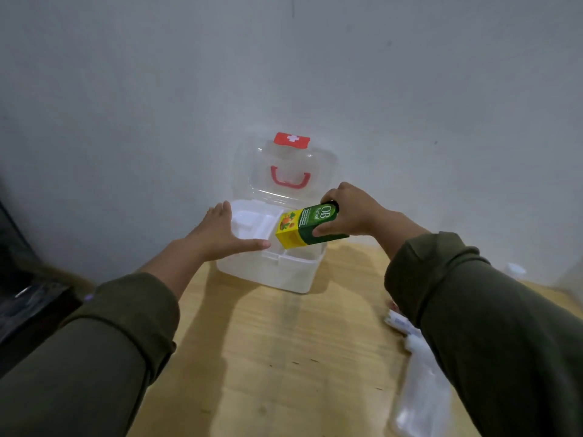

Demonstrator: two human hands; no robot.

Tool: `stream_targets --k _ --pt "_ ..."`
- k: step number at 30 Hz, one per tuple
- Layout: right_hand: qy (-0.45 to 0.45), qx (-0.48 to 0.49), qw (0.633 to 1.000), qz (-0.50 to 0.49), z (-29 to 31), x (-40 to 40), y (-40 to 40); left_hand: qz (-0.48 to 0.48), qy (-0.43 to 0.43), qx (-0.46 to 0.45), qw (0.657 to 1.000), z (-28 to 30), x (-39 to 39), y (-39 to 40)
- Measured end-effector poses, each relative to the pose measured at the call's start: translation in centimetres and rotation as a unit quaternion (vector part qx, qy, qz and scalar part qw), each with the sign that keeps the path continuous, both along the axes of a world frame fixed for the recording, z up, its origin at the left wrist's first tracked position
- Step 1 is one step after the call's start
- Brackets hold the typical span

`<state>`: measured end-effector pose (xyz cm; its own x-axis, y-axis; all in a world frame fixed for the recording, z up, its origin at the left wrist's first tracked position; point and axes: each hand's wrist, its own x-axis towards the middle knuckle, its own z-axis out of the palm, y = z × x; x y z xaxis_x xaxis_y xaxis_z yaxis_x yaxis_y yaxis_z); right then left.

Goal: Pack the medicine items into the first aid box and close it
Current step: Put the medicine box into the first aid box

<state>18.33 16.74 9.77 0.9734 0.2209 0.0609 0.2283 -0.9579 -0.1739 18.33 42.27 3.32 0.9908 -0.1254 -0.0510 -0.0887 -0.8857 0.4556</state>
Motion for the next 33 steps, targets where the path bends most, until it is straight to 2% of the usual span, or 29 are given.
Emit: stream_targets --k 16,22,26,33 --pt "-0.073 -0.038 0.997 0.004 -3.8 1.0 3.9 0.006 0.005 0.001 1.0 0.1 -0.1 -0.4" --pt "-0.066 -0.007 0.998 -0.008 -4.2 1.0 5.0 0.008 -0.002 -0.004 1.0 0.0 0.0 -0.4" --pt "-0.022 0.003 1.0 0.016 -3.7 1.1 4.4 0.01 -0.002 -0.006 1.0 0.1 -0.1 -0.5" --pt "0.007 -0.016 1.0 0.026 -3.3 1.3 3.6 0.01 0.003 -0.015 1.0 0.4 -0.3 -0.6"
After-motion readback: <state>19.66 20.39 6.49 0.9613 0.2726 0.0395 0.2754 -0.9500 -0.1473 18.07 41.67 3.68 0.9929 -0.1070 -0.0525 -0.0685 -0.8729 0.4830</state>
